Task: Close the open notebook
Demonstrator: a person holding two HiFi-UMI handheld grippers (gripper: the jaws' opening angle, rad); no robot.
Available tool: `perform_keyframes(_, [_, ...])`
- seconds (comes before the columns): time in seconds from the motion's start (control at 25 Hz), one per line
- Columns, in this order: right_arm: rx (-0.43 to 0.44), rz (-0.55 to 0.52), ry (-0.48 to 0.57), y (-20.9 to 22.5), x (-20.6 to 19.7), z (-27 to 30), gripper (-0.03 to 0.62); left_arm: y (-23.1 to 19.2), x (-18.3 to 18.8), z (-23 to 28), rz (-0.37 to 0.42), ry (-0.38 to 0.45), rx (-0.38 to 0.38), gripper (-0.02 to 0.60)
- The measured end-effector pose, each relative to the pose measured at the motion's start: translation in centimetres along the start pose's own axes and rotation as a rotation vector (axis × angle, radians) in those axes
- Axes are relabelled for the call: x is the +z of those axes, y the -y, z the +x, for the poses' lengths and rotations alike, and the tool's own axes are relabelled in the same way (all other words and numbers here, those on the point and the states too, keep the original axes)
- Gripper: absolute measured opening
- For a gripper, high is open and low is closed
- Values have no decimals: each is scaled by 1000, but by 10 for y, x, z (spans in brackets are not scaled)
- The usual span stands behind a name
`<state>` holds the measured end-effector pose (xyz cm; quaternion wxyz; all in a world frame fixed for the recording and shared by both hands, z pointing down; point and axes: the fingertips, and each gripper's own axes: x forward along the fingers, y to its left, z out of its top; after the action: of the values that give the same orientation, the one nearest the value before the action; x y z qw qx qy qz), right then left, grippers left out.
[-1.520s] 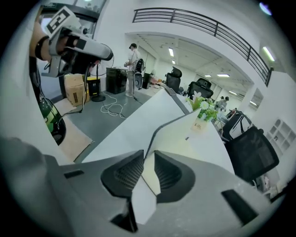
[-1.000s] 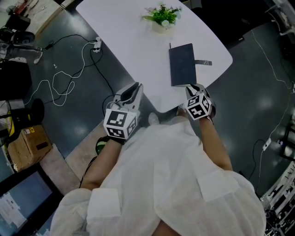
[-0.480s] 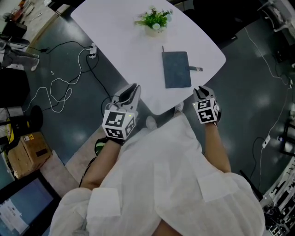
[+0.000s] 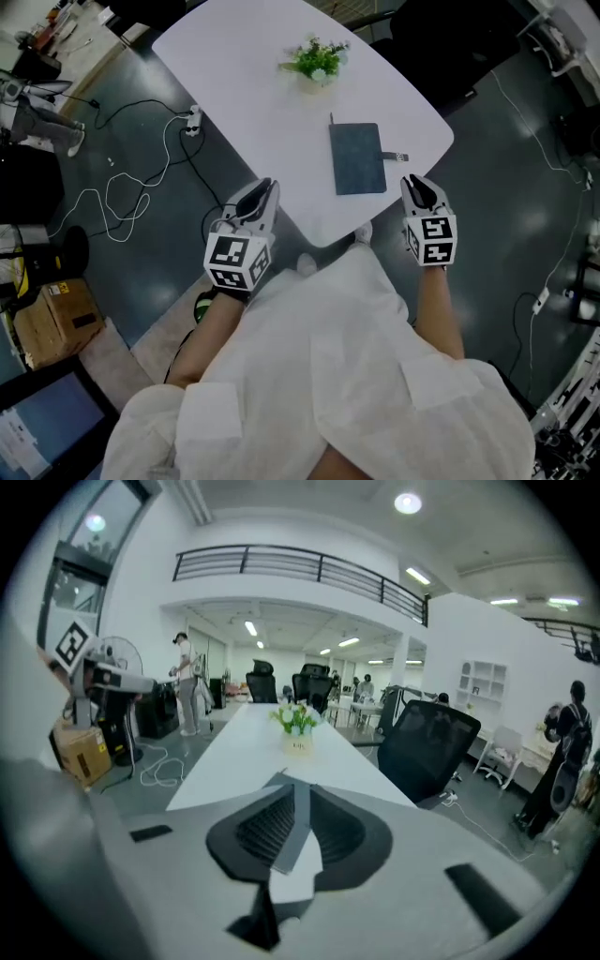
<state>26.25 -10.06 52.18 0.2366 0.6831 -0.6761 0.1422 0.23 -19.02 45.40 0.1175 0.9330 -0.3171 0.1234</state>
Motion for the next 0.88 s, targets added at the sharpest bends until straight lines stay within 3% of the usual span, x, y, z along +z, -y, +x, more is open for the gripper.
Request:
perform_keyframes(0.16, [6, 145, 241, 9, 41, -25, 8, -12, 15, -11, -1, 40, 31, 38])
perform_keyframes(0.36, [-26, 256, 453, 17, 78, -62, 5, -21, 29, -25, 2, 82, 57, 38])
perform_keyframes(0.6, [-57, 182, 504, 17, 103, -79, 5, -28, 36, -37, 13, 109, 79, 38])
perform_keyframes(0.88, [-31, 153, 455, 8, 109, -77, 2, -32, 42, -49, 21, 127, 92, 38])
